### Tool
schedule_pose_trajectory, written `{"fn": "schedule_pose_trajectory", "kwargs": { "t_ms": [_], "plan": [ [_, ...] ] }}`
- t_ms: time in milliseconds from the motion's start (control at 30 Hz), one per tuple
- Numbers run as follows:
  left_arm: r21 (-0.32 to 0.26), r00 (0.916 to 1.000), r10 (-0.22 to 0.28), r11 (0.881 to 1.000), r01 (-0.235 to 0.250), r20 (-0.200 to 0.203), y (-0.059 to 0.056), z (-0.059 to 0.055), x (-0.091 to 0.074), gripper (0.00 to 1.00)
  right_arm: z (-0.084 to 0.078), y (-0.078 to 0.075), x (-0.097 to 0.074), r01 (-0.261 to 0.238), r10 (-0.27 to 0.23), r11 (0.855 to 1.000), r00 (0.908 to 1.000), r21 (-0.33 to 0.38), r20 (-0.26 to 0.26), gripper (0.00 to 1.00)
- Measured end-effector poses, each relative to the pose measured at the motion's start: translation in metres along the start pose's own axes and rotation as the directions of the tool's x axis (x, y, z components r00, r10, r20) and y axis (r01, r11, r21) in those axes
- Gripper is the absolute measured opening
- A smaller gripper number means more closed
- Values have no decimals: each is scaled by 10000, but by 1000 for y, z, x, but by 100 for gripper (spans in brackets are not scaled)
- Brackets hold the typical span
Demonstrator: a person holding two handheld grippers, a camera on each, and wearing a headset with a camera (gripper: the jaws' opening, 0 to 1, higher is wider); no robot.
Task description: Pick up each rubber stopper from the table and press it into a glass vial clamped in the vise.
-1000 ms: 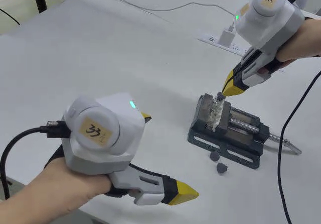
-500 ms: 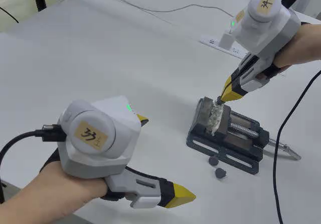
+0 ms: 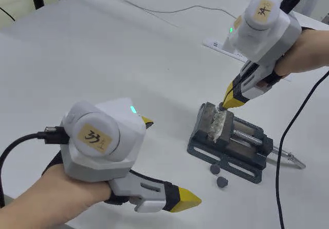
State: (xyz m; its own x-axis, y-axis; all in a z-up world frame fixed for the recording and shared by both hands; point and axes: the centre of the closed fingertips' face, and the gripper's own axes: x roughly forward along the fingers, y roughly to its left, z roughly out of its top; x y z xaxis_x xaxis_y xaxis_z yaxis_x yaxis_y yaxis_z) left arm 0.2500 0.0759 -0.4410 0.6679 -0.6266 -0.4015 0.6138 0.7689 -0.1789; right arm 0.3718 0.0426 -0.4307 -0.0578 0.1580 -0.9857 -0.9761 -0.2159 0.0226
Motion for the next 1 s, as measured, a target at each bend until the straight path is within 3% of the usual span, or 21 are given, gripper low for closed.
{"fn": "schedule_pose_trajectory", "kwargs": {
  "t_ms": [133, 367, 700, 1000],
  "plan": [
    [-14, 10000, -25, 10000, 25, 63, 0, 2, 3, 97, 0, 0, 0, -314, 298, 9977, 9992, 605, 268, 0],
    [-60, 10000, -5, 10000, 5, 46, 2, 0, 5, 97, -1, -2, 2, -244, 247, 9995, 9996, 223, -127, 0],
    [-157, 9999, 111, 9998, -109, 111, 8, 1, 4, 96, -2, -4, 1, -582, 581, 9950, 9983, 807, 41, 0],
    [-170, 9998, 112, 9998, -109, 178, 8, 4, 3, 96, -1, -3, 2, -390, 410, 9950, 9990, 916, -197, 0]
  ]
}}
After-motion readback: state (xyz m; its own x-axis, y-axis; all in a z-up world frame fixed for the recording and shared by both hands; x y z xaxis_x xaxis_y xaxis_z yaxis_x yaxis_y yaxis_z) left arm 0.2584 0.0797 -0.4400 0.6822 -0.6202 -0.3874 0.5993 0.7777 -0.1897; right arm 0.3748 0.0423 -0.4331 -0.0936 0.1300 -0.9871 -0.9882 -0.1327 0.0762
